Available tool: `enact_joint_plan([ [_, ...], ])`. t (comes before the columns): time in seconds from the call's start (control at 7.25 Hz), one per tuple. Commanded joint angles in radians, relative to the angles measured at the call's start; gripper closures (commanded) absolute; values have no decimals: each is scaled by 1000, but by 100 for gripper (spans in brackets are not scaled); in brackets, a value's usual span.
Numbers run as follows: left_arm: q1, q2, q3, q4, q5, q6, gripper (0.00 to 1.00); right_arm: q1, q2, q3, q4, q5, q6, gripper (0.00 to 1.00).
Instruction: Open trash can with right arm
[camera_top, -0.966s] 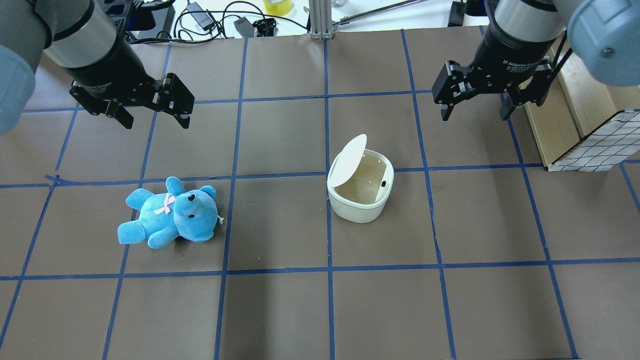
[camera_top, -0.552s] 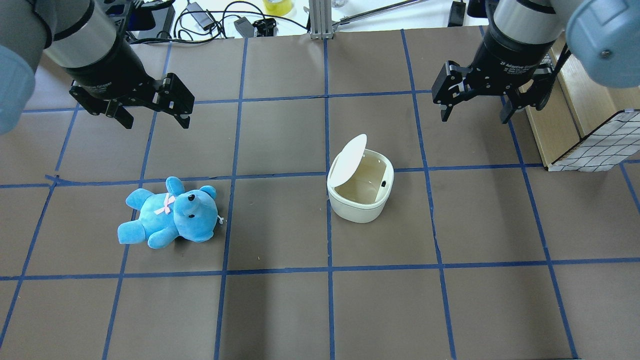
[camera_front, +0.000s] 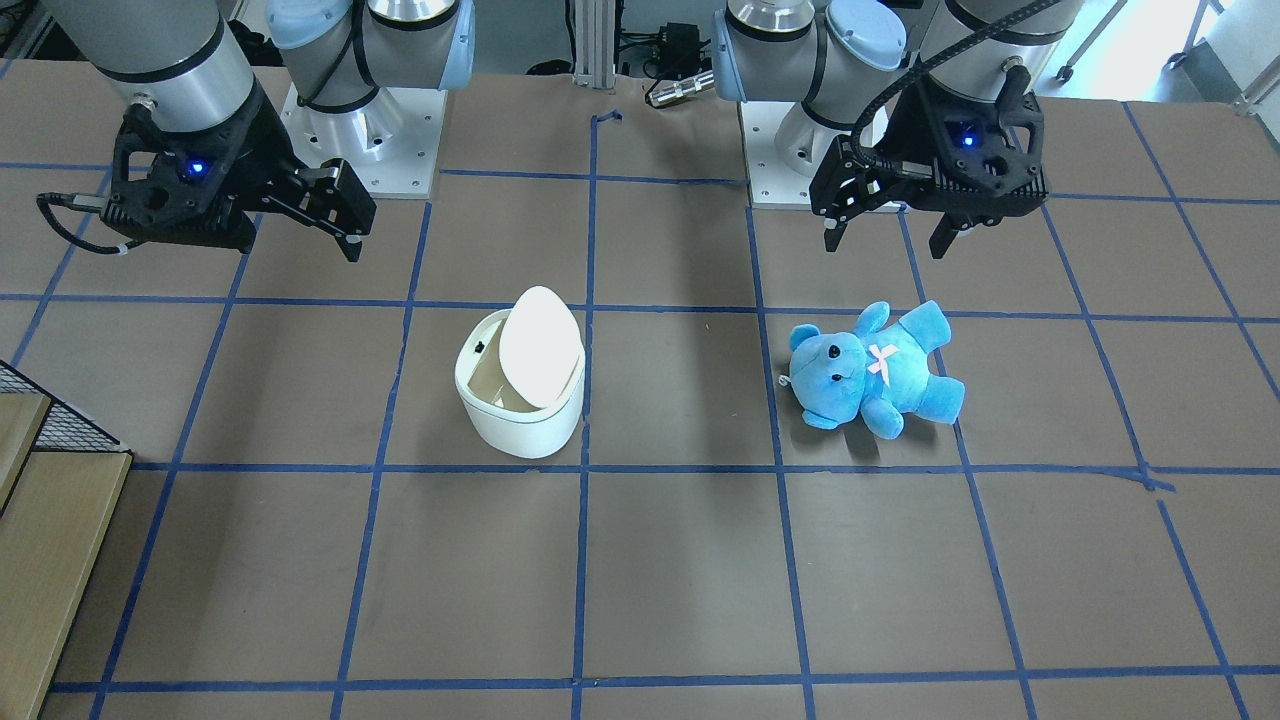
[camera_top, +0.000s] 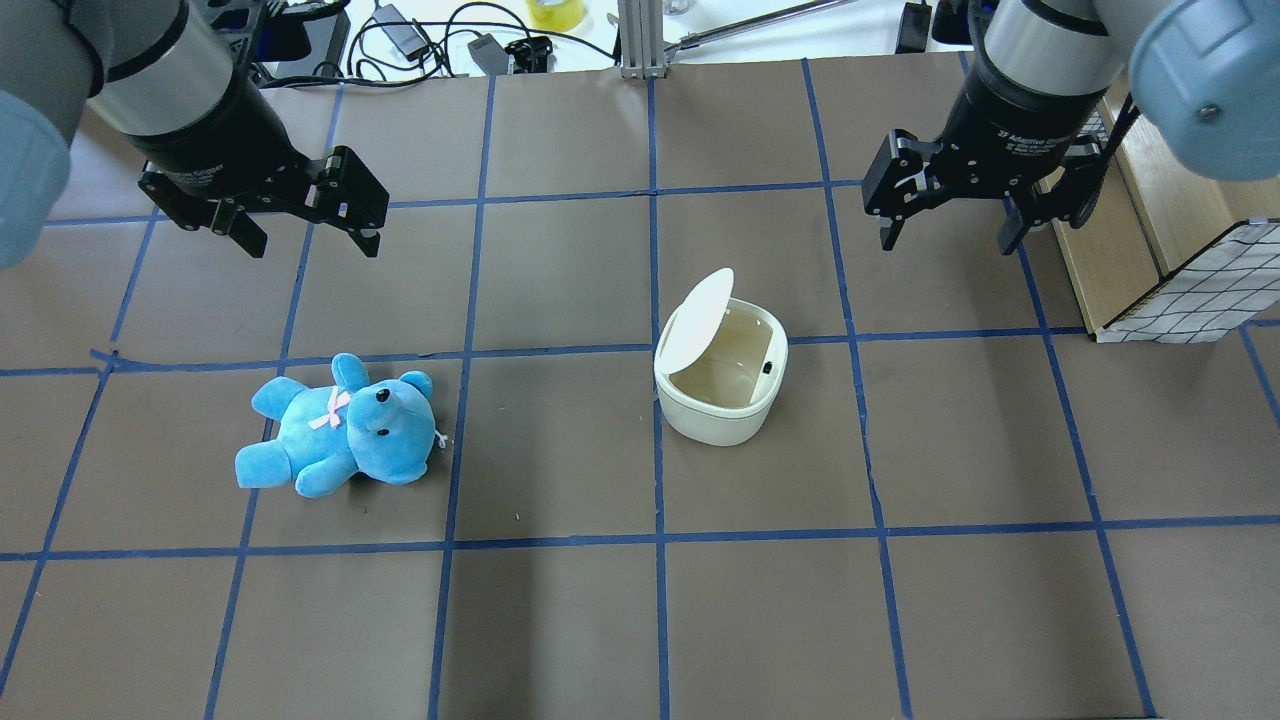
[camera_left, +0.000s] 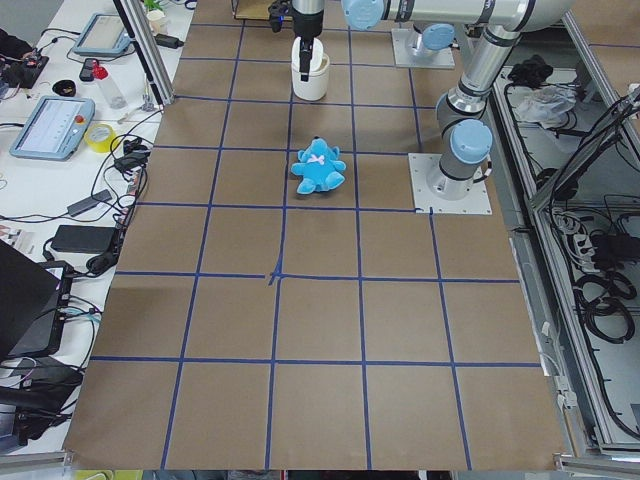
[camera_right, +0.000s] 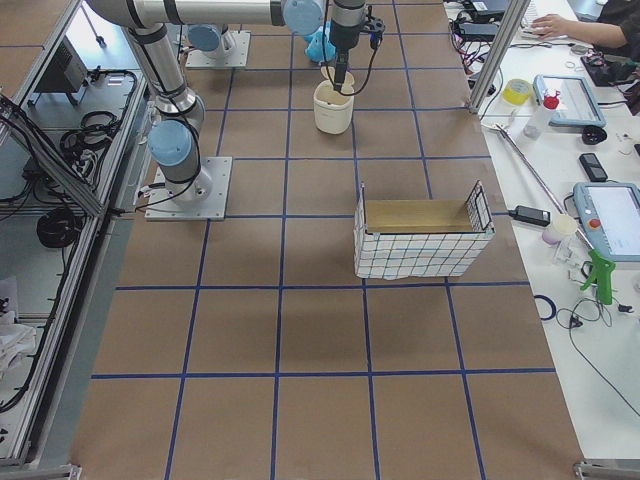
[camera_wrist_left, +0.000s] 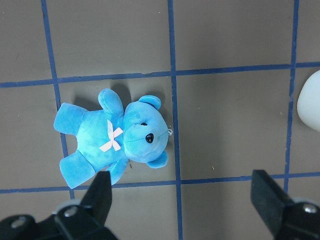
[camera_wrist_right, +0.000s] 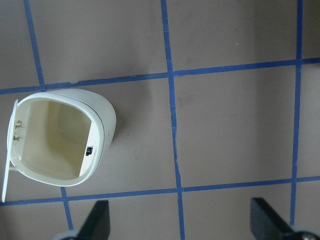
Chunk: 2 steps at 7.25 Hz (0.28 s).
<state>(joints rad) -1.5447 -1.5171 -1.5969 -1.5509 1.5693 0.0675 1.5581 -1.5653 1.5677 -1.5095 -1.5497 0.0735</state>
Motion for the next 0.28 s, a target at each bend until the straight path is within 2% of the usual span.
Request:
enact_joint_plan([
  [0.0,0,0,0,0,0,0,0,-1,1,0,0,-1,-1,0],
  [0.14,0,0,0,0,0,1,0,-1,1,0,0,-1,-1,0],
])
